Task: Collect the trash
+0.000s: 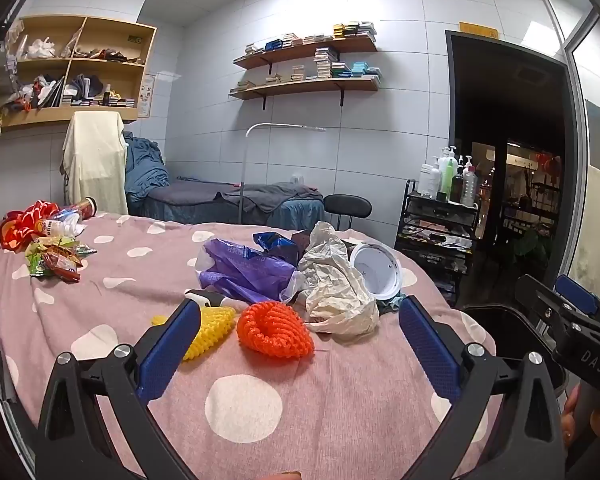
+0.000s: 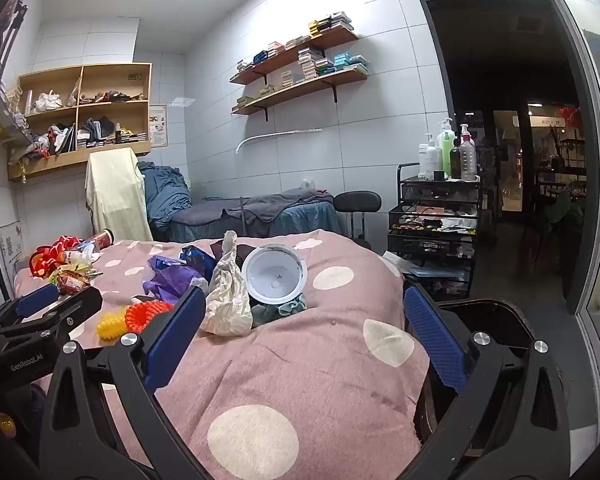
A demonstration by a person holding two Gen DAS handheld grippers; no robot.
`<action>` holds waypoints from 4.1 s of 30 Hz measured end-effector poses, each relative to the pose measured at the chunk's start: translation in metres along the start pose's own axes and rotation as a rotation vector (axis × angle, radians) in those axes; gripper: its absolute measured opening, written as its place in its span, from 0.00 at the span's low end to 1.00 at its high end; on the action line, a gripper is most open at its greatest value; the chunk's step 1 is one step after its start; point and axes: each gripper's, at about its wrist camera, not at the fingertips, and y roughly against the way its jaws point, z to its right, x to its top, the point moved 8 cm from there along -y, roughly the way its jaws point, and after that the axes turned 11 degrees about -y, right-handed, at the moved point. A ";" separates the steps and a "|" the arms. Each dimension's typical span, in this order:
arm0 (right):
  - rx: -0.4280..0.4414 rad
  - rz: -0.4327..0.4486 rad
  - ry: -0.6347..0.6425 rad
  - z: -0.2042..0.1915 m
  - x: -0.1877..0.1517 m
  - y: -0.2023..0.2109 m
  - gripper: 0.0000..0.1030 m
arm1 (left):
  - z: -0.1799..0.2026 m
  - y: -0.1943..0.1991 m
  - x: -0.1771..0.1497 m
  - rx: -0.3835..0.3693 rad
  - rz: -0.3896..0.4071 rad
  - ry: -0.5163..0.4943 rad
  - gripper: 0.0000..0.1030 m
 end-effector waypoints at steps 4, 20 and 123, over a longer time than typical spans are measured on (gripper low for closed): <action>0.004 -0.021 -0.009 0.000 -0.001 -0.001 0.96 | 0.000 0.000 0.000 0.000 -0.005 -0.002 0.95; 0.030 -0.053 0.003 -0.009 -0.009 -0.006 0.96 | -0.006 0.000 -0.005 0.014 -0.037 0.003 0.95; 0.318 -0.689 0.417 -0.159 -0.112 -0.149 0.85 | -0.088 -0.110 -0.080 -0.080 -0.526 -0.216 0.33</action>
